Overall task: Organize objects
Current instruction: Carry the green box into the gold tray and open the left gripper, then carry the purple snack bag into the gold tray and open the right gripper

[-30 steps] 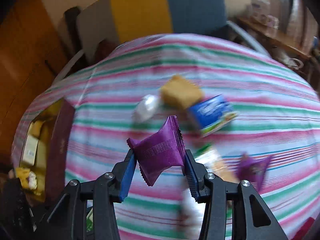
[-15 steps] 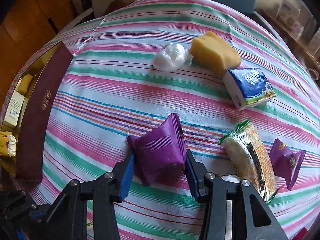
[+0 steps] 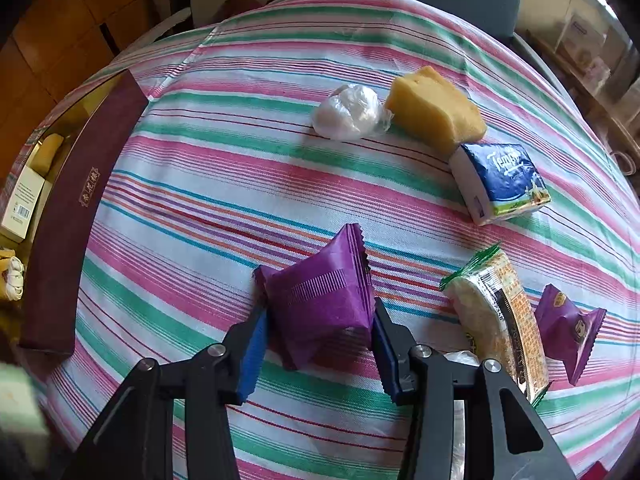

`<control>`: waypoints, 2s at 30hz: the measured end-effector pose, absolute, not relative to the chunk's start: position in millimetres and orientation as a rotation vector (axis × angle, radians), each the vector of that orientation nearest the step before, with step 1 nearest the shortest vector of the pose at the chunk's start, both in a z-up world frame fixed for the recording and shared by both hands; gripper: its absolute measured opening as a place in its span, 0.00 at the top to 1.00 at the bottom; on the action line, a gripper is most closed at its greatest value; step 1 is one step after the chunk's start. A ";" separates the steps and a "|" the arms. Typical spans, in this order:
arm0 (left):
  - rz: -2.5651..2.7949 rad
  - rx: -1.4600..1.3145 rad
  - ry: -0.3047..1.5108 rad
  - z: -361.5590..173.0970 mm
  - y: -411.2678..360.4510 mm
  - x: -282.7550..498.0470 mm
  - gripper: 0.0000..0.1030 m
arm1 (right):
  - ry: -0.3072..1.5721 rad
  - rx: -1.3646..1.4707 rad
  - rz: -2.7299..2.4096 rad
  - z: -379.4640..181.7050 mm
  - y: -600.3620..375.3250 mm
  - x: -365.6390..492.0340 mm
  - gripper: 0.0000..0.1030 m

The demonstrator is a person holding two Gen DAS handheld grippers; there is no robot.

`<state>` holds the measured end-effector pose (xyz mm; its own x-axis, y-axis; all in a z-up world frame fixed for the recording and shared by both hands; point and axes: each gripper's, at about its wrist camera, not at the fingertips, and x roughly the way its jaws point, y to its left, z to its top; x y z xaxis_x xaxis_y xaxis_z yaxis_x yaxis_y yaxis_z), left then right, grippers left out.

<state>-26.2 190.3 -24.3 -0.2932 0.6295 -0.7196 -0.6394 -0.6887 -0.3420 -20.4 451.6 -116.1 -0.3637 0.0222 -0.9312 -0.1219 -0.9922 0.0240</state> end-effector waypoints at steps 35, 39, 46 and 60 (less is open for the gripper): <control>2.512 -1.443 0.003 -85.4 74.6 -244.2 0.53 | 0.105 -1.718 2.516 -117.1 446.9 -24.7 0.53; 2.551 -1.359 -0.010 -63.4 66.3 -214.3 0.53 | 0.100 -1.717 2.518 -116.7 447.5 -24.3 0.52; 2.577 -1.239 -0.015 -40.5 61.3 -141.1 0.53 | 0.059 -1.708 2.520 -117.5 442.9 -26.7 0.52; 2.577 -1.099 0.093 -29.6 77.6 -51.9 0.53 | -0.003 -1.697 2.516 -119.5 436.1 -32.4 0.53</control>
